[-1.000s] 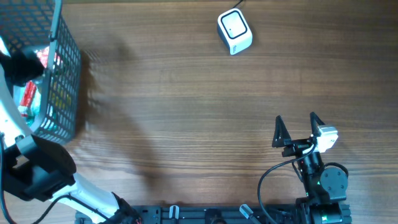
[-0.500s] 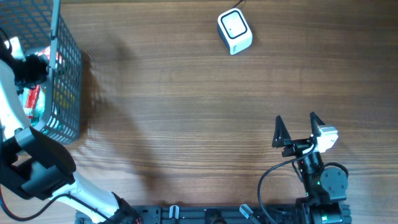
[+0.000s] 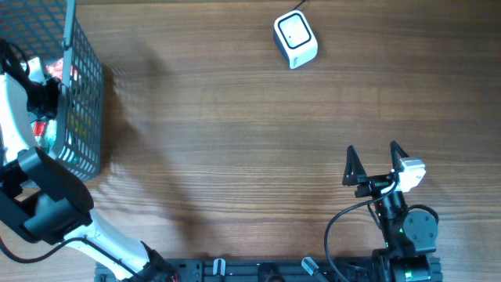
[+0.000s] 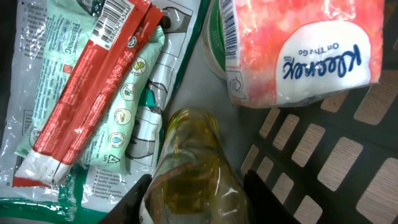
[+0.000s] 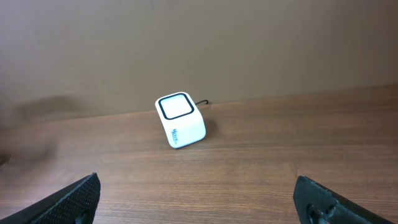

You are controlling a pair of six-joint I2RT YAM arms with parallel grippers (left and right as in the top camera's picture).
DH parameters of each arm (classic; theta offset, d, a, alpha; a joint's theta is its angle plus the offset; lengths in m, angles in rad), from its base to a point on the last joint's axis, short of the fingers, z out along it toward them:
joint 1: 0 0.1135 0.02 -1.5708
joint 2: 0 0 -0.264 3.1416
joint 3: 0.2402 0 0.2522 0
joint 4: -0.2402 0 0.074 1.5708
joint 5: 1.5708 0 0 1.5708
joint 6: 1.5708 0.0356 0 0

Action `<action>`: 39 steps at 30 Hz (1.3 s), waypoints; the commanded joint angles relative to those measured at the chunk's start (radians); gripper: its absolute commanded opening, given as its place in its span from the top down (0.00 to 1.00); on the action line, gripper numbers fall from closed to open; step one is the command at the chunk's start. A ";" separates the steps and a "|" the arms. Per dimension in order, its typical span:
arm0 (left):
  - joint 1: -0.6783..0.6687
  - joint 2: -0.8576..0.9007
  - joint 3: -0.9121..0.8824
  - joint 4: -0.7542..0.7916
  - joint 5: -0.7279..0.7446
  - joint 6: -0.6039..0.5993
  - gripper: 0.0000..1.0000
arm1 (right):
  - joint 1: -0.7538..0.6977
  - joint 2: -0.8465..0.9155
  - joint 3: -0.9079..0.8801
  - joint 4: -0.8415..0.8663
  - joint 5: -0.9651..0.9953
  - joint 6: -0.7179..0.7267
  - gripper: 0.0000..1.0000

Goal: Scan the item barcode
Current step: 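Reach the left gripper into the basket and grasp the yellow bottle, then lift the yellow bottle and carry it toward the white scanner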

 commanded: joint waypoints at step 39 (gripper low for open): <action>-0.962 -0.369 0.275 -0.225 0.023 -0.459 0.88 | 0.003 -0.006 -0.001 0.003 0.013 0.007 0.00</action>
